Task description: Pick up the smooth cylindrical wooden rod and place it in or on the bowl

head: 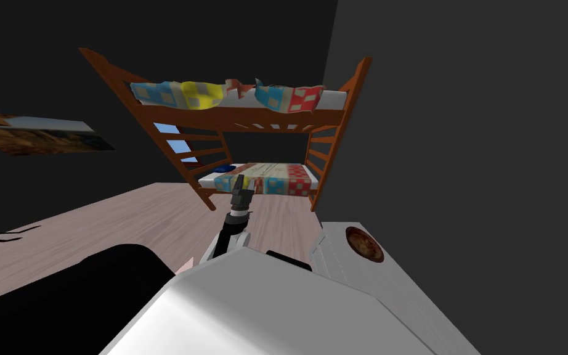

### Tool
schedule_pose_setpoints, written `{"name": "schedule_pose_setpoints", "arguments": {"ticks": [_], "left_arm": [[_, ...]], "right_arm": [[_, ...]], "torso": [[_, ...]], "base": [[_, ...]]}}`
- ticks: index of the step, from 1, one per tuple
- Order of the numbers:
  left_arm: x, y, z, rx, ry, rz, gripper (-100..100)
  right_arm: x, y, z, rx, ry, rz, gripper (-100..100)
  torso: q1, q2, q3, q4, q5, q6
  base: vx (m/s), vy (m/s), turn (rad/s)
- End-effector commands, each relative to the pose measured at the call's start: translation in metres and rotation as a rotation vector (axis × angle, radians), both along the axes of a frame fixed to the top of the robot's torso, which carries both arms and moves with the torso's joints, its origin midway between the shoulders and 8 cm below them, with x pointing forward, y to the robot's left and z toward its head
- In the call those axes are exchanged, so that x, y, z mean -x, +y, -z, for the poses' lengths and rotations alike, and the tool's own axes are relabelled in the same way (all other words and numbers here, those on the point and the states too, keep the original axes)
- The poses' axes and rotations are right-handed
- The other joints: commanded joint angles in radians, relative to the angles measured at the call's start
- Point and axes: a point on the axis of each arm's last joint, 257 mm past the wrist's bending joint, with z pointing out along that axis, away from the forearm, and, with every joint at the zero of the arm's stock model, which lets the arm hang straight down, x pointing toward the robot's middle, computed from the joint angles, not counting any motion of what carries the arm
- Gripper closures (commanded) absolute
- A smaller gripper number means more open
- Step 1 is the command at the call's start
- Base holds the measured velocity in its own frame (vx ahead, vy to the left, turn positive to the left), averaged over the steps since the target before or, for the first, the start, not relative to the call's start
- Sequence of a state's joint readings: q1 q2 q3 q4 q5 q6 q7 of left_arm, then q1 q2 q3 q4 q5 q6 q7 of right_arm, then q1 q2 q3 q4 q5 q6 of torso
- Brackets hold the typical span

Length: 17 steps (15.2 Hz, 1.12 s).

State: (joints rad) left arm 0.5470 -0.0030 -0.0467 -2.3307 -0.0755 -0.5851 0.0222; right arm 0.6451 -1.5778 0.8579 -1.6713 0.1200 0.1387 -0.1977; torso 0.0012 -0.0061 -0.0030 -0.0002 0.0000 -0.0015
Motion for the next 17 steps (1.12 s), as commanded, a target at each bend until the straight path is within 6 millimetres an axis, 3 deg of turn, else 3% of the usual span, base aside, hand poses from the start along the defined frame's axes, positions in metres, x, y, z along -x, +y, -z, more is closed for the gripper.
{"name": "schedule_pose_setpoints", "arguments": {"ticks": [1, 17], "left_arm": [[0.000, 0.000, 0.000, 0.000, 0.000, 0.000, 0], [0.000, 0.000, 0.000, 0.000, 0.000, 0.000, 0]], "right_arm": [[-0.011, -0.003, -0.008, -0.010, -0.013, 0.006, 100], [-0.089, -0.006, -0.077, -0.084, -0.066, 0.032, 100]], "torso": [[0.000, 0.000, 0.000, 0.000, 0.000, 0.000], [0.001, -0.001, -0.001, 0.000, 0.000, 0.000]], "base": [[0.076, 0.016, 0.030], [0.081, 0.011, 0.023]]}}
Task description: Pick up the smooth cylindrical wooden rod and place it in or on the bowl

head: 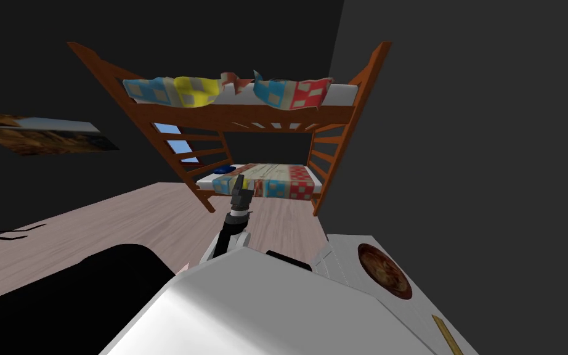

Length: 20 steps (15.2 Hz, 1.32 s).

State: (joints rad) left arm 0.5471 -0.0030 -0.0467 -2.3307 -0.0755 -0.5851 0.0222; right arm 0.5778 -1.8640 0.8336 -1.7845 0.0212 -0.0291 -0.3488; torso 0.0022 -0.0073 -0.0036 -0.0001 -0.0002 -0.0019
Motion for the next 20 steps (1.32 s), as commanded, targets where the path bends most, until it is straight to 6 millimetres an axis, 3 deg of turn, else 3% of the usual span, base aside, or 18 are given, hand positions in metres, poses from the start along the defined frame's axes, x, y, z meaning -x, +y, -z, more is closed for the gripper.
{"name": "schedule_pose_setpoints", "arguments": {"ticks": [1, 3, 4, 8, 11, 20], "left_arm": [[0.000, 0.000, 0.000, 0.000, 0.000, 0.000, 0], [0.000, 0.000, 0.000, 0.000, 0.000, 0.000, 0], [0.000, 0.000, 0.000, 0.000, 0.000, 0.000, 0], [0.000, 0.000, 0.000, 0.000, 0.000, 0.000, 0], [0.000, 0.000, 0.000, 0.000, 0.000, 0.000, 0], [0.000, 0.000, 0.000, 0.000, 0.000, 0.000, 0]], "right_arm": [[-0.012, 0.002, -0.011, -0.015, -0.008, 0.008, 100], [-0.012, 0.002, -0.011, -0.015, -0.008, 0.008, 100], [-0.024, 0.004, -0.021, -0.027, -0.018, 0.013, 100], [-0.024, 0.004, -0.021, -0.027, -0.018, 0.013, 100], [-0.048, 0.008, -0.041, -0.049, -0.038, 0.022, 100], [-0.080, 0.020, -0.073, -0.085, -0.057, 0.032, 100]], "torso": [[0.000, 0.000, 0.000, 0.000, 0.000, 0.000], [0.000, 0.000, 0.000, 0.000, 0.000, 0.001], [0.000, 0.001, 0.000, 0.000, 0.000, 0.001], [-0.001, 0.003, 0.001, 0.000, 0.000, 0.002], [0.000, 0.004, 0.002, 0.001, 0.000, 0.001], [0.000, 0.000, 0.000, 0.000, 0.000, 0.001]], "base": [[0.076, 0.016, 0.030], [0.068, 0.004, 0.020], [0.072, 0.013, 0.013], [0.043, 0.004, 0.010], [0.053, 0.010, 0.018], [0.078, 0.004, 0.024]]}}
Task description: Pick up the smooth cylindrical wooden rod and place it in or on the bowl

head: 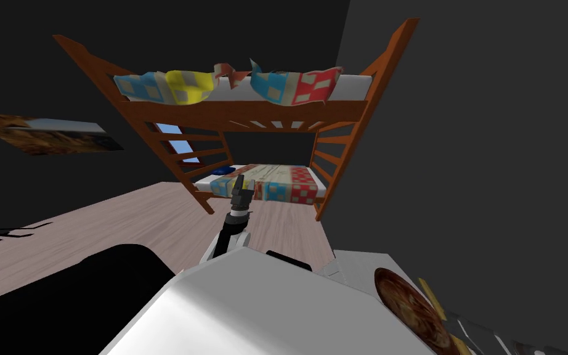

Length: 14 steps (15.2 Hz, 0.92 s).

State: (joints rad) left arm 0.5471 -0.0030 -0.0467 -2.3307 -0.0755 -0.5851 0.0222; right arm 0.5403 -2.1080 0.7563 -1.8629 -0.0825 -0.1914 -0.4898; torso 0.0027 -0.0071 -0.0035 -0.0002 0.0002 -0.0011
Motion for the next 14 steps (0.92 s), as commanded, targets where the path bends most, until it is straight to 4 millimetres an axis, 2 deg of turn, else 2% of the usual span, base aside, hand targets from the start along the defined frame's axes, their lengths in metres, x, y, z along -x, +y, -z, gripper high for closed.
{"name": "schedule_pose_setpoints", "arguments": {"ticks": [1, 2, 3, 7, 8, 14], "left_arm": [[0.000, 0.000, 0.000, 0.000, 0.000, 0.000, 0], [0.000, 0.000, 0.000, 0.000, 0.000, 0.000, 0], [0.000, 0.000, 0.000, 0.000, 0.000, 0.000, 0], [0.000, 0.000, 0.000, 0.000, 0.000, 0.000, 0], [0.000, 0.000, 0.000, 0.000, 0.000, 0.000, 0], [0.000, 0.000, 0.000, 0.000, 0.000, 0.000, 0]], "right_arm": [[-0.006, 0.005, -0.008, -0.010, -0.002, 0.003, 100], [-0.003, 0.002, -0.003, -0.004, -0.001, 0.000, 100], [-0.004, 0.003, -0.004, -0.007, -0.002, 0.001, -100], [-0.005, 0.003, -0.004, -0.007, -0.002, 0.001, -100], [-0.013, 0.006, -0.015, -0.008, -0.003, -0.001, -100], [-0.034, 0.015, -0.048, -0.009, -0.002, -0.001, -100]], "torso": [[0.000, 0.000, 0.000, 0.000, 0.000, 0.000], [0.001, 0.000, 0.000, 0.000, 0.000, 0.000], [0.000, 0.002, 0.001, 0.000, 0.000, 0.001], [-0.001, 0.006, 0.003, 0.001, -0.001, 0.001], [-0.001, 0.007, 0.004, 0.001, -0.001, 0.001], [-0.002, 0.011, 0.006, 0.002, -0.001, 0.001]], "base": [[0.074, 0.012, 0.016], [0.043, 0.008, 0.014], [0.017, 0.003, 0.007], [0.004, 0.001, 0.001], [-0.016, -0.006, -0.005], [-0.056, -0.027, -0.001]]}}
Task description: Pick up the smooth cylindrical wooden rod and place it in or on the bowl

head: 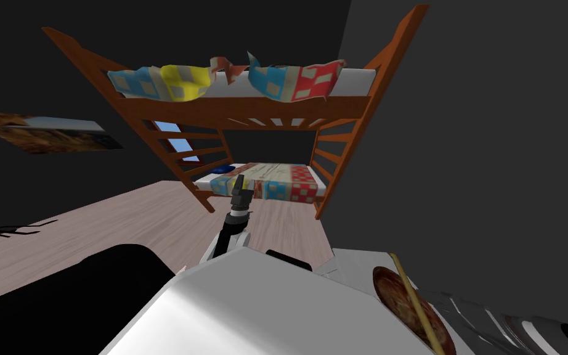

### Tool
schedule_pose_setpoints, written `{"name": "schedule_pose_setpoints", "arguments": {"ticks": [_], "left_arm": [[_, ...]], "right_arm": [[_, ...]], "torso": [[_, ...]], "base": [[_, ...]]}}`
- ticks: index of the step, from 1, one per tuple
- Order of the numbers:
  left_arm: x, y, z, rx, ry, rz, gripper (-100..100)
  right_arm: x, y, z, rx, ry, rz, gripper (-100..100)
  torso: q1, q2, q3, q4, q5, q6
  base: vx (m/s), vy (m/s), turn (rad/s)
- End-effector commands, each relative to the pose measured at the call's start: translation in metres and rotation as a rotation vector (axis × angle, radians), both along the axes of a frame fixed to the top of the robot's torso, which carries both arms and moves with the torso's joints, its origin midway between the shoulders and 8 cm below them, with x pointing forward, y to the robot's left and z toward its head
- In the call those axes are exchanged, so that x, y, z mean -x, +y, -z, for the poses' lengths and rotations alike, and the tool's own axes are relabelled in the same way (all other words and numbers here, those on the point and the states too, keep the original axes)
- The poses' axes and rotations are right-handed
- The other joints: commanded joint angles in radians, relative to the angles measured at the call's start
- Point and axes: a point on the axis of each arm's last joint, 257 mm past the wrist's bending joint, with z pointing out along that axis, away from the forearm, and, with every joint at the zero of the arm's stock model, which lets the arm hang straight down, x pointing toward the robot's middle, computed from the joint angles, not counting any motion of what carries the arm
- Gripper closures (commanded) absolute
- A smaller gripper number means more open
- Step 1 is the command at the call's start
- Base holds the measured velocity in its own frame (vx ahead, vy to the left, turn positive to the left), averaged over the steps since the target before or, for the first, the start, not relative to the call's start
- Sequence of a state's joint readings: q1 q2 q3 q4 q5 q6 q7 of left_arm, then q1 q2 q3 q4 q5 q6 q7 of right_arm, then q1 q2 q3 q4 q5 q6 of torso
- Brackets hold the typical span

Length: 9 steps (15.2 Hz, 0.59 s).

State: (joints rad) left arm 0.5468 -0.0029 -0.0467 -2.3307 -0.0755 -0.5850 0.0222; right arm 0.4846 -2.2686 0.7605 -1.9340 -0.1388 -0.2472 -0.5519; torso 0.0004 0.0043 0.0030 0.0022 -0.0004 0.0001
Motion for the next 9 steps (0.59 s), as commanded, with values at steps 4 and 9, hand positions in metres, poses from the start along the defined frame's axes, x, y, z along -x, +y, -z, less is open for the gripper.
{"name": "schedule_pose_setpoints", "arguments": {"ticks": [4, 9], "left_arm": [[0.0000, 0.0000, 0.0000, 0.000, 0.000, 0.000, 0], [0.0000, 0.0000, 0.0000, 0.000, 0.000, 0.000, 0]], "right_arm": [[-0.0077, 0.0035, -0.0137, 0.001, 0.001, 0.001, -100], [-0.0081, 0.0041, -0.0143, -0.001, 0.001, 0.002, -100]], "torso": [[0.000, 0.000, 0.000, 0.000, 0.000, 0.000], [0.001, -0.003, -0.002, -0.001, 0.000, 0.000]], "base": [[-0.044, -0.021, 0.000], [-0.002, -0.001, 0.000]]}}
